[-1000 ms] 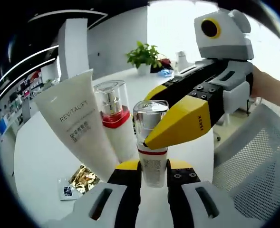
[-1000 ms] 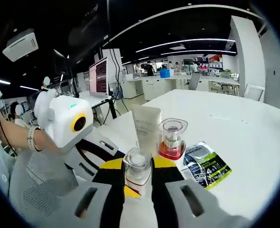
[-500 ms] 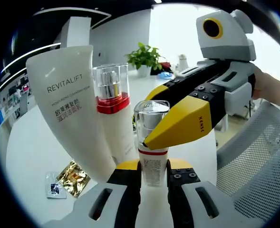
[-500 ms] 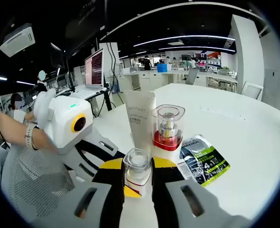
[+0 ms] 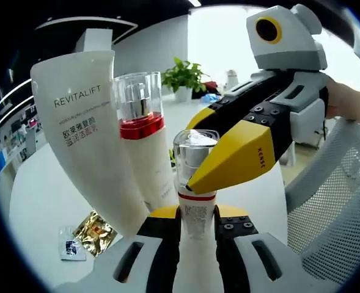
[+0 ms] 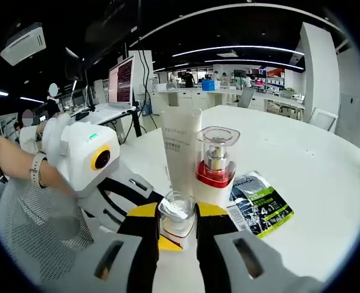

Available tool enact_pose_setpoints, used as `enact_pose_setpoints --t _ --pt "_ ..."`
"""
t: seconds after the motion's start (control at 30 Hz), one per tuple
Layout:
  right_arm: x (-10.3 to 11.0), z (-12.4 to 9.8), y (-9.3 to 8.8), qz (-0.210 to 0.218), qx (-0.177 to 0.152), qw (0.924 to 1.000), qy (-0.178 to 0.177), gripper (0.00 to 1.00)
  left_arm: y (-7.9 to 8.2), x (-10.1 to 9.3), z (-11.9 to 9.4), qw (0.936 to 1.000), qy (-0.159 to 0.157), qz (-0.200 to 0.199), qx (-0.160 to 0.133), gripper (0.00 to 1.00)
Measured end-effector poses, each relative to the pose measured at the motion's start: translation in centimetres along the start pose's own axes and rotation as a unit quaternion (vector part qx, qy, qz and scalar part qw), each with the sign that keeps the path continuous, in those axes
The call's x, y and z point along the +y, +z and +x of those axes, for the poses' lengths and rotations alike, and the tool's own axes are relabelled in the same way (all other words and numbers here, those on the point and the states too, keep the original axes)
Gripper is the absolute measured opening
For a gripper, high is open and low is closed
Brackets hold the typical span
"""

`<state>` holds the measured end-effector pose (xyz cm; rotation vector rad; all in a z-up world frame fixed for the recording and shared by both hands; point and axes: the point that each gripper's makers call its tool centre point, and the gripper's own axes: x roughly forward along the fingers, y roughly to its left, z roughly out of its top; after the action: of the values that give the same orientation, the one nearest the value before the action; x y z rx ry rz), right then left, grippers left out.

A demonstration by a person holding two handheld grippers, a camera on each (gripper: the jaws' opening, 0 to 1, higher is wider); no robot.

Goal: Arrange the skincare products in the storage area until every visible bottle or jar stands upright without overlapping.

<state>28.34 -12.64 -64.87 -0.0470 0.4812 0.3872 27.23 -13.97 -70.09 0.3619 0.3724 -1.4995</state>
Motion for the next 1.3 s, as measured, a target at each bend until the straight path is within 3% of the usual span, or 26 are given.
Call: enact_pose_setpoints --t 0.07,0.4,0.63,0.87,1.3 --pt "-0.1 0.0 -0.3 0.0 0.005 1.0 -0.005 0.3 0.1 0.1 -0.1 1.0 0.001 0.0 -0.001 0.18" --pt "-0.1 -1.0 -0.5 0.003 0.011 0.9999 0.012 0.31 -0.2 0.7 -0.8 0.9998 0.014 0.002 0.014 0.22" --pt "-0.6 -1.1 -3.1 0.008 0.05 0.9984 0.024 0.27 -0.5 1.2 -1.7 0.9992 0.025 0.01 0.029 0.22" --pt "-0.3 0.1 -4.6 0.0 0.076 0.9962 0.042 0.21 -1.0 1.1 -2.1 0.9987 0.022 -0.007 0.045 0.09" --pt "-0.8 1.3 -5.4 -0.027 0.101 0.993 0.055 0.11 -1.5 0.7 -1.3 0.998 0.012 -0.012 0.061 0.03"
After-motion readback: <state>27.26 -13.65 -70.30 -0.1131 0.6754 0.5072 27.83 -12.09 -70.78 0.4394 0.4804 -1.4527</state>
